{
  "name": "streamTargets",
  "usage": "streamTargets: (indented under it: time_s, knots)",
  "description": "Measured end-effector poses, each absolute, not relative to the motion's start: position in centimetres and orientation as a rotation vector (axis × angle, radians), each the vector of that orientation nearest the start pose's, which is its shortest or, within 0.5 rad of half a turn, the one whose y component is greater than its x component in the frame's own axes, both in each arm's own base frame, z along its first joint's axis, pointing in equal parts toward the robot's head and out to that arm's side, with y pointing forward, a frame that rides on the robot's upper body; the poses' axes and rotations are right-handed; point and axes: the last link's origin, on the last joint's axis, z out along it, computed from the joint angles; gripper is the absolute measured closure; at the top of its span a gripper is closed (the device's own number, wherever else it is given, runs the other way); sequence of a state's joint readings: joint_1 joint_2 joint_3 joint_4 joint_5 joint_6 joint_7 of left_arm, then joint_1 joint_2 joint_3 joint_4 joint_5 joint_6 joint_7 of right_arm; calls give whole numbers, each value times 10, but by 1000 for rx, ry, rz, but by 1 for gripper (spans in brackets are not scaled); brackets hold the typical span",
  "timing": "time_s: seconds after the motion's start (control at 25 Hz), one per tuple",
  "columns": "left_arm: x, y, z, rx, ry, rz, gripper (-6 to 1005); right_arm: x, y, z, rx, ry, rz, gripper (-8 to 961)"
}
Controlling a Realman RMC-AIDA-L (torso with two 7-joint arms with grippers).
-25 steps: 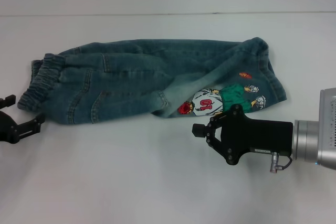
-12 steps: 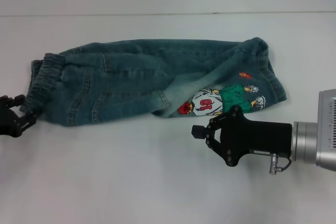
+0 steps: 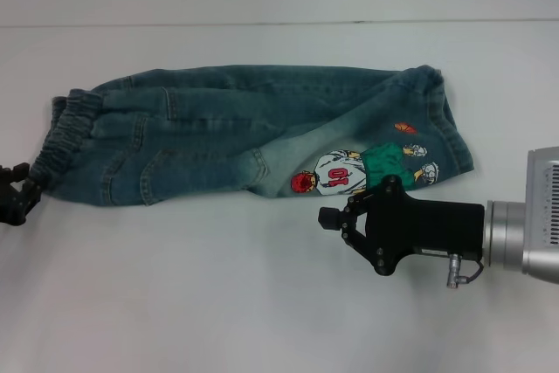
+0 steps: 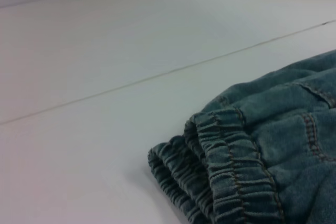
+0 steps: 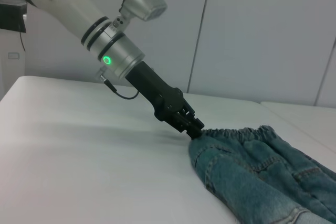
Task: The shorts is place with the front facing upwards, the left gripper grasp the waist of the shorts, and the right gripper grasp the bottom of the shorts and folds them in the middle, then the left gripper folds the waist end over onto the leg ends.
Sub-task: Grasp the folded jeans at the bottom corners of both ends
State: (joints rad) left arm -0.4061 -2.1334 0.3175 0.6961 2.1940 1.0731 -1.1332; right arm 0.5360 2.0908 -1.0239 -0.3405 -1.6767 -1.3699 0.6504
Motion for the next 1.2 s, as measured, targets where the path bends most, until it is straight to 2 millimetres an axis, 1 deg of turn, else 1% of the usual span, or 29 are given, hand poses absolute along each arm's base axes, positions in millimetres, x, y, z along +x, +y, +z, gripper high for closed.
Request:
streamTargets:
  time_s: [0.12, 0.28, 0.76, 0.96, 1.08, 1.2]
  knots:
    - [-388, 314, 34, -2149, -747, -175, 739, 260, 305, -75, -2747, -54, 646, 935]
    - [-385, 314, 31, -2182, -760, -172, 697, 260, 306, -75, -2748, -49, 646, 933]
    - [-382, 316, 36, -2162, -771, -186, 571, 262, 305, -76, -2750, -45, 627, 929]
    - [-380, 317, 32, -2185, -763, -176, 348, 263, 306, -77, -2748, -41, 619, 927]
    - [-379, 316, 32, -2196, -759, -184, 123, 263, 306, -77, -2746, -38, 612, 926]
    - [-376, 315, 33, -2218, -749, -200, 168, 263, 306, -77, -2745, -37, 613, 925]
